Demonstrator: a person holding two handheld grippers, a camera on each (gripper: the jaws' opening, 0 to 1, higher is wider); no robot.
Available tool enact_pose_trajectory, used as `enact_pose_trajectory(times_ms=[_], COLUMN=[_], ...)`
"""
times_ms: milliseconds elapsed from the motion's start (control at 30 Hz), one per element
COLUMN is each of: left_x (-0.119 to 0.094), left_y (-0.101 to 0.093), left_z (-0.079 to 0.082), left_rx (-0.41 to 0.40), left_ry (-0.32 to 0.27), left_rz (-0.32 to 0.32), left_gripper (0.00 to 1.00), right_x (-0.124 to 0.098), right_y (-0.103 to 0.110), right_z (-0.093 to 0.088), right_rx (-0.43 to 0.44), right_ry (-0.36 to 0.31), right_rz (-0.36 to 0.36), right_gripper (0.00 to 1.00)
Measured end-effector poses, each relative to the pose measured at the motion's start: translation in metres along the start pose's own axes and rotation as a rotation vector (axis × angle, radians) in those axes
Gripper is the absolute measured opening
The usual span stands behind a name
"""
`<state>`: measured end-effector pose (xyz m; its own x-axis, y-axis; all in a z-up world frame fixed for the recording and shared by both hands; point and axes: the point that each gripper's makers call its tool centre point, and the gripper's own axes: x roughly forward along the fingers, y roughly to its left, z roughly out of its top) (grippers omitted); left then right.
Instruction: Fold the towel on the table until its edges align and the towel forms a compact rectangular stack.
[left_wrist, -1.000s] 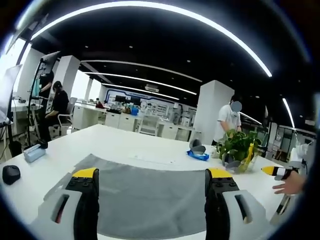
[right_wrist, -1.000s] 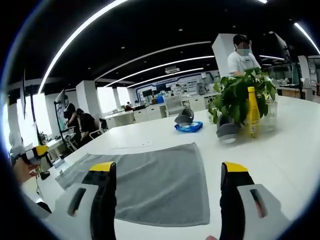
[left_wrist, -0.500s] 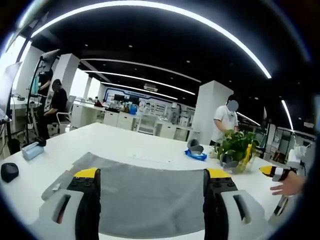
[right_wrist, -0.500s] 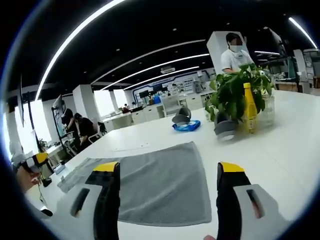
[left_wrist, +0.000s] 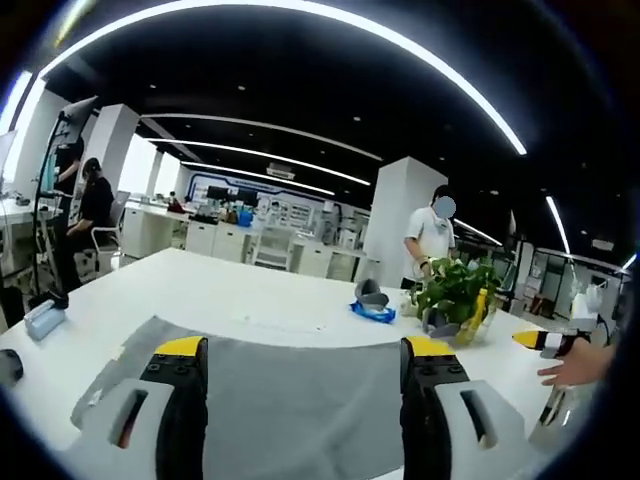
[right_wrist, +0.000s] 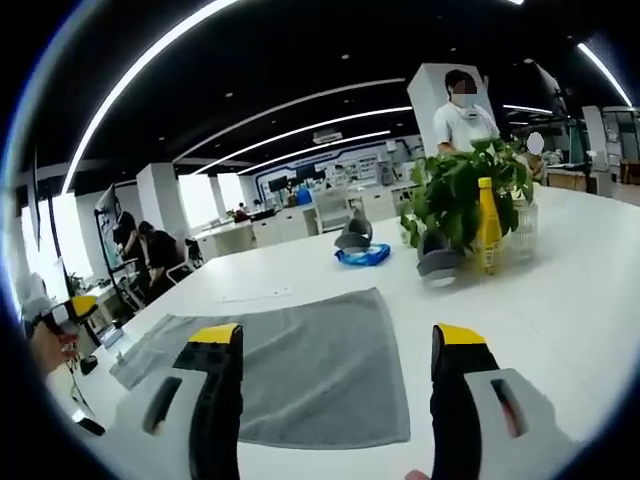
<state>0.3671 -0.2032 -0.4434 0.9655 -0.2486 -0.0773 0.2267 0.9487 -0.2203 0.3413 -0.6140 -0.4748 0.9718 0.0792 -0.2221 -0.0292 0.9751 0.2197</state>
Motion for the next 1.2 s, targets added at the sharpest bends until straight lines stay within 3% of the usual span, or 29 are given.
enact_pose_trajectory(times_ms=[167, 433, 567, 767, 867, 967, 1067, 1200], left_x=[0.001, 0.011, 0.028, 0.066, 0.084, 0.105, 0.126, 0.148], left_y=[0.004, -0.002, -0.022, -0.059, -0.073, -0.088, -0.1, -0.121], left_z=[0.001, -0.006, 0.001, 0.021, 0.026, 0.021, 0.019, 0.021], left_rx=[0.005, 0.026, 0.013, 0.086, 0.085, 0.039, 0.093, 0.066], left_ry=[0.006, 0.064, 0.08, 0.082, 0.067, 0.091, 0.102, 0.115], left_rz=[-0.021, -0.085, -0.148, -0.221, -0.251, -0.291, -0.318, -0.364], left_gripper=[0.8, 0.77, 0.76, 0.67, 0.66, 0.65, 0.61, 0.49], right_x=[-0.001, 0.001, 0.003, 0.016, 0.018, 0.023, 0.026, 0.03], right_y=[-0.001, -0.011, -0.029, -0.046, -0.049, -0.054, -0.057, -0.058], right_z=[0.002, -0.016, -0.034, -0.053, -0.062, -0.071, -0.083, -0.103], right_rx=[-0.004, -0.01, 0.015, 0.096, 0.05, 0.038, 0.069, 0.074], right_ry=[0.008, 0.065, 0.15, 0.206, 0.234, 0.25, 0.285, 0.353], right_rz=[-0.025, -0.103, -0.16, -0.181, -0.212, -0.236, -0.232, -0.208], right_gripper=[0.76, 0.68, 0.5, 0.36, 0.3, 0.2, 0.19, 0.2])
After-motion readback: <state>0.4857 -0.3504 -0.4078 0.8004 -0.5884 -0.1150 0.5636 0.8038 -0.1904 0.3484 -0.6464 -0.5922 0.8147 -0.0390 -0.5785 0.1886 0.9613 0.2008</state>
